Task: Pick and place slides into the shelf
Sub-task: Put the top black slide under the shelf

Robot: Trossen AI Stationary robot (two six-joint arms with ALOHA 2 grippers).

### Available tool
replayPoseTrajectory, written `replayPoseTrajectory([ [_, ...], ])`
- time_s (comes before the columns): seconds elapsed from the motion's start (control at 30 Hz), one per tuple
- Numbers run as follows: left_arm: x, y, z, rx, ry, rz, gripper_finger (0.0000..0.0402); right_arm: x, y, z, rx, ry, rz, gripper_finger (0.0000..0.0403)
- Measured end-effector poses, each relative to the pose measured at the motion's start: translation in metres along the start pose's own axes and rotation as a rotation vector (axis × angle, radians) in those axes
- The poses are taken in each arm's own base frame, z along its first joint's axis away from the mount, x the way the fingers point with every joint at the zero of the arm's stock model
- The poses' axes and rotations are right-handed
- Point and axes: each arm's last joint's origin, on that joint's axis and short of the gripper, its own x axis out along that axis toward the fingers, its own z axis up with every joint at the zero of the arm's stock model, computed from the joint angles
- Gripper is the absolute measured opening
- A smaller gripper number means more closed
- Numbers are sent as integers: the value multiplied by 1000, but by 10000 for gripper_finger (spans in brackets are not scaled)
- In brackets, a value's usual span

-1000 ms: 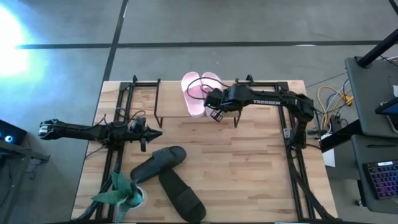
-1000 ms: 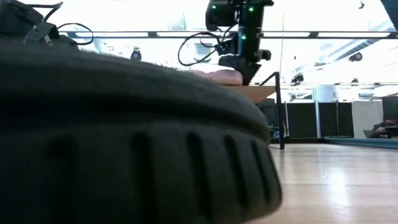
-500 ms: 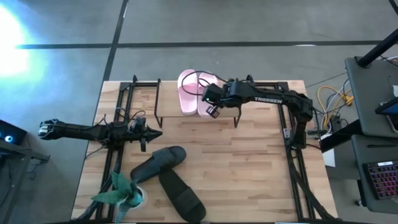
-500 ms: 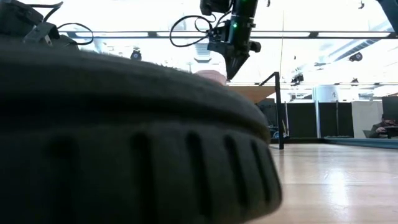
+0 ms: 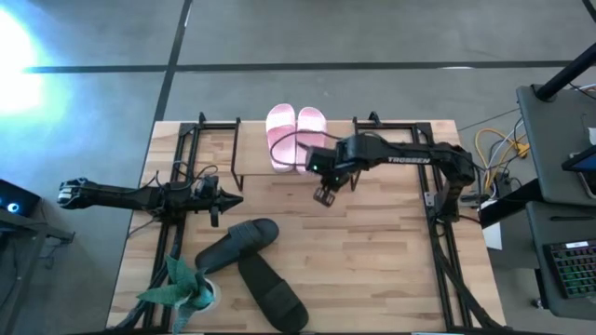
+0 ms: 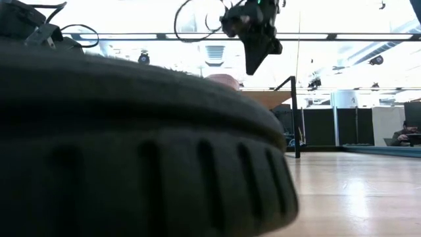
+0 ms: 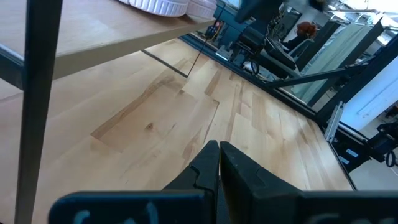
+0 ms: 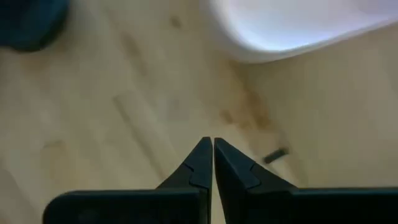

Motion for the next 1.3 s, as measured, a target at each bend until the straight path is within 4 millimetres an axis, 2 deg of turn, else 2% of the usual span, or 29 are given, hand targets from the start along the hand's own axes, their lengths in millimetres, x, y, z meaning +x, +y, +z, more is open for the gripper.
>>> replayPoseTrajectory([
  [0.23, 0, 0, 0, 0, -1, 0, 0, -23, 38, -13, -21, -73, 157, 9],
  [0.37, 0, 0, 0, -1, 0, 0, 0, -44, 51, -19, 16, -171, 236, 9],
  [0.5, 0, -2, 3, -21, -33, -22, 0, -63, 57, -27, 82, -263, 231, 9],
  [0.67, -1, -9, 13, -392, -94, -142, 0, -82, 55, -39, 179, -355, 174, 9],
  [0.87, -6, -16, 29, -482, -262, -224, 0, -90, 51, -45, 260, -403, 123, 9],
  [1.13, -13, -22, 44, -425, -427, -312, 0, -83, 52, -45, 280, -387, 110, 9],
  [1.23, -16, -32, 54, -315, -383, -404, 0, -81, 52, -46, 297, -382, 110, 9],
  [1.3, -16, -39, 61, -234, -285, -410, 0, -81, 52, -46, 309, -381, 113, 9],
])
